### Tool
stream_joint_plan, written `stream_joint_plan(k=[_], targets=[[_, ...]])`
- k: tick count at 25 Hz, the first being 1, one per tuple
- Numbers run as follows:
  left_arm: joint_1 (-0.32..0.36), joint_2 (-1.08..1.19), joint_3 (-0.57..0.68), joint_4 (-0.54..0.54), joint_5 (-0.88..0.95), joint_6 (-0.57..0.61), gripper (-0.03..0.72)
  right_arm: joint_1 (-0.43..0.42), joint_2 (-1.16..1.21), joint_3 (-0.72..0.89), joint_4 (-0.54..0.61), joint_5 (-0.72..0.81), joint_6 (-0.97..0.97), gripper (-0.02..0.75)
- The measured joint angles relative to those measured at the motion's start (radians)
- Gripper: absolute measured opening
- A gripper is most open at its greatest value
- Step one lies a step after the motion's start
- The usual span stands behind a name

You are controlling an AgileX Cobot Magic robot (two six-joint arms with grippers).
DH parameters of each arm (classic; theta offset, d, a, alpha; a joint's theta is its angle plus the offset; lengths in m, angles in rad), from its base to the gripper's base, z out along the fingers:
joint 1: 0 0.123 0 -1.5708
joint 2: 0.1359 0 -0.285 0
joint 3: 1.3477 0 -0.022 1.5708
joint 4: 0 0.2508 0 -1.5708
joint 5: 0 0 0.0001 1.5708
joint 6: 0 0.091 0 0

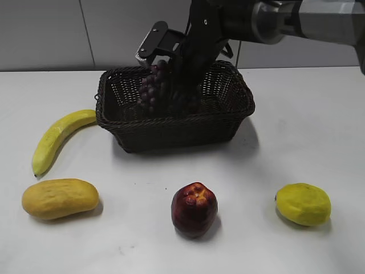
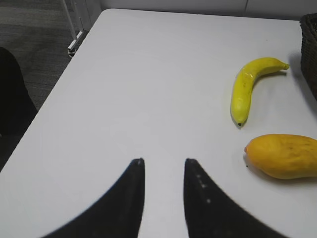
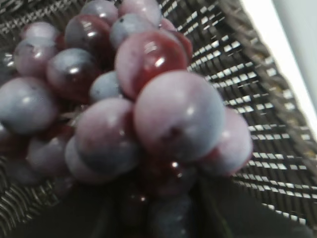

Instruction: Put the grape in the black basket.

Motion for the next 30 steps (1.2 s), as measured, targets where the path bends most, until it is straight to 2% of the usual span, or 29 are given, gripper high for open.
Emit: stream_joint_plan(k=[4, 5, 7, 14, 17, 23, 30], targets=[[0.000, 0.000, 0.000, 0.000, 0.000, 0.000, 0.217, 0.000, 0.004, -0.001, 0.003, 0.003, 0.000, 0.556], [0.000, 0.000, 0.000, 0.000, 0.000, 0.000, 0.217, 0.000, 0.004, -0.001, 0.003, 0.003, 0.000, 0.596], [0.000, 0.000, 0.000, 0.000, 0.000, 0.000, 0.217, 0.000, 0.001, -0.001, 0.003, 0.004, 0.000, 0.624], [0.000, 0.000, 0.000, 0.000, 0.000, 0.000, 0.217, -0.017, -0.136, -0.001, 0.004, -0.003, 0.000, 0.623], [0.000, 0.000, 0.000, 0.000, 0.000, 0.000, 0.217, -0.061, -0.207, -0.001, 0.006, -0.008, 0.026, 0.601], [0.000, 0.000, 0.000, 0.000, 0.000, 0.000, 0.217, -0.225, -0.294, -0.001, 0.006, -0.008, 0.151, 0.585], [0.000, 0.000, 0.000, 0.000, 0.000, 0.000, 0.217, -0.419, -0.303, -0.002, 0.006, 0.061, 0.491, 0.583]])
